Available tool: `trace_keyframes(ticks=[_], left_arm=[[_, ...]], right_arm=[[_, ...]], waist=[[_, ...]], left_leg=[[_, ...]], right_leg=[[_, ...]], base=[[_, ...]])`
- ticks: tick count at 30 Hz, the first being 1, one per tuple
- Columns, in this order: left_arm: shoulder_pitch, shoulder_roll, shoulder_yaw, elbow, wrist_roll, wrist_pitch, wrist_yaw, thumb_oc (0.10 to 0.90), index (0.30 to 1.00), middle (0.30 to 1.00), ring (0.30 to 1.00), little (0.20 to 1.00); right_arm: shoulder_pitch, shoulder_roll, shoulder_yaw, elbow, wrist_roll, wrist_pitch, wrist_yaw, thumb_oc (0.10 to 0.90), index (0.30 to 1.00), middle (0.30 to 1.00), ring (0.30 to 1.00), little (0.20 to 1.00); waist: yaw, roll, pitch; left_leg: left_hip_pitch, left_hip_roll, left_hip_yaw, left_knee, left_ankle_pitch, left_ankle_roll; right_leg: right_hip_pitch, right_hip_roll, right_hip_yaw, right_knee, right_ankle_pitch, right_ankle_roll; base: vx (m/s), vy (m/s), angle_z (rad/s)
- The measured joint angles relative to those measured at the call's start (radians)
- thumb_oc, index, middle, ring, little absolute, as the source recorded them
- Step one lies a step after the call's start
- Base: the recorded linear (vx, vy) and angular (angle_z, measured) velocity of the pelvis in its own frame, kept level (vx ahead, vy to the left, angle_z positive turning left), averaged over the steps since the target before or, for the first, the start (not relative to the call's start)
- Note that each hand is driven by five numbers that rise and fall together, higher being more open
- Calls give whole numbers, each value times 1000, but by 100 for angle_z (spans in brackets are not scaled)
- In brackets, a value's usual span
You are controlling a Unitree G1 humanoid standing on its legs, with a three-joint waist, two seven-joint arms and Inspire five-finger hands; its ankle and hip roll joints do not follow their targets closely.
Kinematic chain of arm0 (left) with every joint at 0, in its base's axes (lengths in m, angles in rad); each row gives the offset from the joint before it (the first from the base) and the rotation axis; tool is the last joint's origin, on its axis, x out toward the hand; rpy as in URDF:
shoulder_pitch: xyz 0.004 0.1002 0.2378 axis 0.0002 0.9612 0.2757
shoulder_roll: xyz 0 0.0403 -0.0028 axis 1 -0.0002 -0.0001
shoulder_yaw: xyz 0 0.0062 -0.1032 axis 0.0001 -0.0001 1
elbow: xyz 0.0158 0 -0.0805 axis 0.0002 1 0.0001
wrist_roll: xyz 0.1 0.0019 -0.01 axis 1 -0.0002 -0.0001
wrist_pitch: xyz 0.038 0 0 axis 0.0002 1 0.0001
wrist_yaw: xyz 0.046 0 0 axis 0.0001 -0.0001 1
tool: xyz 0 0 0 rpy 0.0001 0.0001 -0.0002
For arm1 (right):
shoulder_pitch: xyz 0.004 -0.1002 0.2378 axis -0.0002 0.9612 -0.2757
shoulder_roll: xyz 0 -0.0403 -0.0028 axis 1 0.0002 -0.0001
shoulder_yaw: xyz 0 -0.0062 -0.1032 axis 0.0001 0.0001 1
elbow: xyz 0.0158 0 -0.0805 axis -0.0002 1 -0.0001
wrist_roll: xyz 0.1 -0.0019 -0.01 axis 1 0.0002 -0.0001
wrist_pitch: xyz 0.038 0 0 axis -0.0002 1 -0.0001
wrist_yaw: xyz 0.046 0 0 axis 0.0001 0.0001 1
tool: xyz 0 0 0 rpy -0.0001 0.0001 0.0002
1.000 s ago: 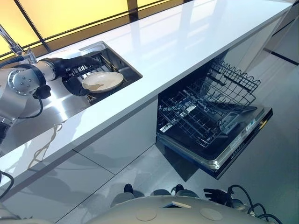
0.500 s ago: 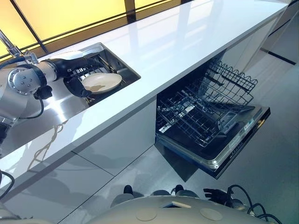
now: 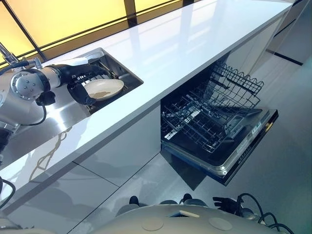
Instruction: Pick up plates and place into dishwasher.
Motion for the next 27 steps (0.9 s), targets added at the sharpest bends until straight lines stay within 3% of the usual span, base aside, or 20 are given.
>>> trace_keyframes(ticks=[27], left_arm=[[15, -16, -2, 14, 37, 0, -12, 800, 900, 900, 900, 900]], right_arm=[[1, -2, -1, 0, 0, 0, -5, 800, 900, 900, 900, 900]], waist=[[-4, 9, -6]], left_leg=[[2, 1, 10, 0, -2, 0]], right_leg=[[-3, 0, 7, 0, 1, -1]], base=[[0, 0, 0]])
